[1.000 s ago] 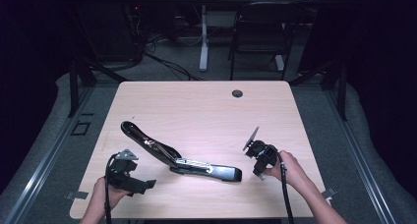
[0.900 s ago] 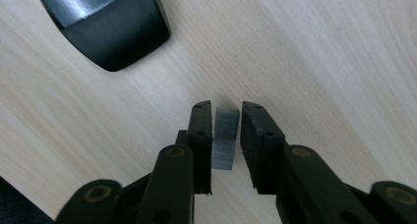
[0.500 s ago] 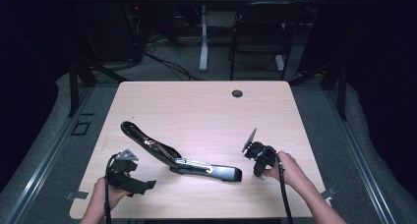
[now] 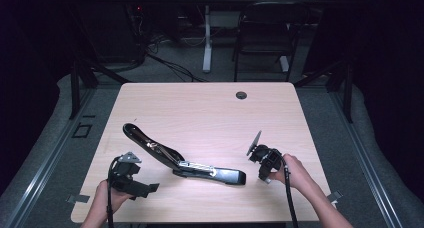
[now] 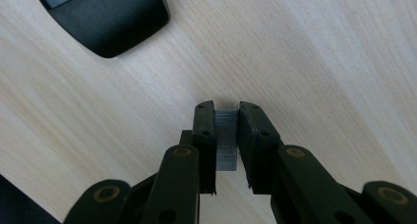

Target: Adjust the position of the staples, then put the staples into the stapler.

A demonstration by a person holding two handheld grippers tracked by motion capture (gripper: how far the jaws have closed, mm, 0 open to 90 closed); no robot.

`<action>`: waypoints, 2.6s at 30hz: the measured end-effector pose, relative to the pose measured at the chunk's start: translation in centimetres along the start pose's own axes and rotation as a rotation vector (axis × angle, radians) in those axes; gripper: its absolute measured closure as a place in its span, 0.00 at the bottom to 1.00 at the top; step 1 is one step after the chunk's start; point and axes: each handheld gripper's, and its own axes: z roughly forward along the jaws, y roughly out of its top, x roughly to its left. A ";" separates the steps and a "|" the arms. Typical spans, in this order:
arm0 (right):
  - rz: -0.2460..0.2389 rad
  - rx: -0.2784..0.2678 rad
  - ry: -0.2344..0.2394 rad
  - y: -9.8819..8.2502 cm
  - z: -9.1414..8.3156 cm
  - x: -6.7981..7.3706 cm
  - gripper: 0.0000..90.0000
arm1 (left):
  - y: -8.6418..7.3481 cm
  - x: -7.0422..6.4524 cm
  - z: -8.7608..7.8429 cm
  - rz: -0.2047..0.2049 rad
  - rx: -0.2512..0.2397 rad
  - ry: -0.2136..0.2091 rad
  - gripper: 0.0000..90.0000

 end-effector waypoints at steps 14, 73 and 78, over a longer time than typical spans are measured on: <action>-0.020 -0.032 -0.012 0.1 -0.9 0.2 0.87 | -0.3 0.1 -0.3 -0.015 -0.003 -0.014 0.00; -0.110 -0.243 -0.095 4.0 -4.0 0.9 0.87 | -0.2 0.5 0.1 -0.028 0.006 -0.015 0.00; -0.119 -0.259 -0.085 4.5 -4.0 1.3 0.87 | -0.2 0.5 0.2 -0.034 0.006 -0.015 0.00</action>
